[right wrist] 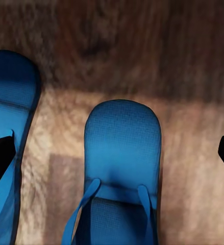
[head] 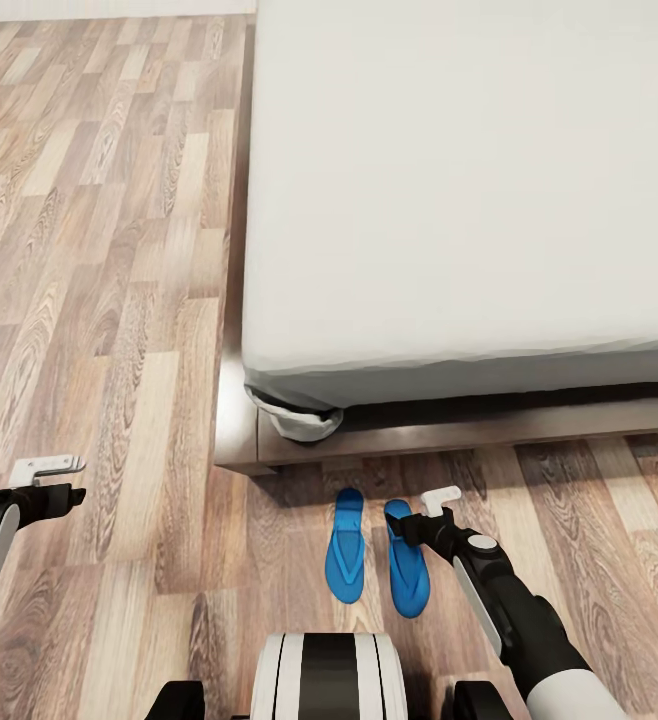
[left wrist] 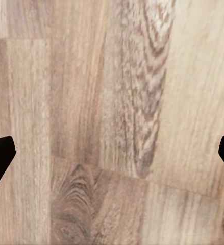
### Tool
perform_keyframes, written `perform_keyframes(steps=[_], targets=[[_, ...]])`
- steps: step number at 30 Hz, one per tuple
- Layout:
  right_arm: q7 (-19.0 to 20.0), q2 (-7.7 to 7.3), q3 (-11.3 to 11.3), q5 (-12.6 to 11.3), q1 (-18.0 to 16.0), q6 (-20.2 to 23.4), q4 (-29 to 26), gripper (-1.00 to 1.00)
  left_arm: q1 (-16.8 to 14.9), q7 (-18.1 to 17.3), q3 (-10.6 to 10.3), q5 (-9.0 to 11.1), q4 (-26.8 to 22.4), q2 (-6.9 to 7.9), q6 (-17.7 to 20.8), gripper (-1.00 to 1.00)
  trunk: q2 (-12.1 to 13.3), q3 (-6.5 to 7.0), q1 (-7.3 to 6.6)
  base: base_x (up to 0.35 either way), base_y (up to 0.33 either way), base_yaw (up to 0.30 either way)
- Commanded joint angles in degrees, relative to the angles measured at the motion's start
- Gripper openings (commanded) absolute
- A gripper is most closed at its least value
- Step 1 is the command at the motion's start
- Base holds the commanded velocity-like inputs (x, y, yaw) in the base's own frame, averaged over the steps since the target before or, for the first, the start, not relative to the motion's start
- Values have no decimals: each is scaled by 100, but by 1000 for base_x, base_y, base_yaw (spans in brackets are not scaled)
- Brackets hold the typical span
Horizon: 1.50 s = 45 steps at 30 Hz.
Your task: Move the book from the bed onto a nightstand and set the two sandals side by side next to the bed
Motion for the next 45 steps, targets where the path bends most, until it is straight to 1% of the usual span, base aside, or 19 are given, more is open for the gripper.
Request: perform_keyframes(steps=[1,8,14,19,26,37,45], targets=[[6,-4,8,-8,-1,31,-9,100,-2,8,4,31,-4,1,26,100,-1,-3,-1,0,0,0],[6,-5,8,-8,-1,31,-5,100,-2,8,4,30,-5,1,22,100,8,152,-19,0,0,0],[6,-16,8,-8,-1,37,-1,100,-2,8,4,30,-5,1,22,100,8,152,-19,0,0,0],[6,-25,8,-8,-1,103,-1,100,-2,10,4,26,-1,2,19,100,15,263,-32,0,0,0],[6,-28,8,-8,-1,167,0,100,-2,39,4,22,3,1,18,100,15,263,-32,0,0,0],[2,-46,2,0,6,187,132,100,-2,276,-38,21,15,1,17,100,15,263,-32,0,0,0],[0,-48,1,1,7,236,208,100,-2,316,-60,21,20,1,18,100,15,263,-32,0,0,0]])
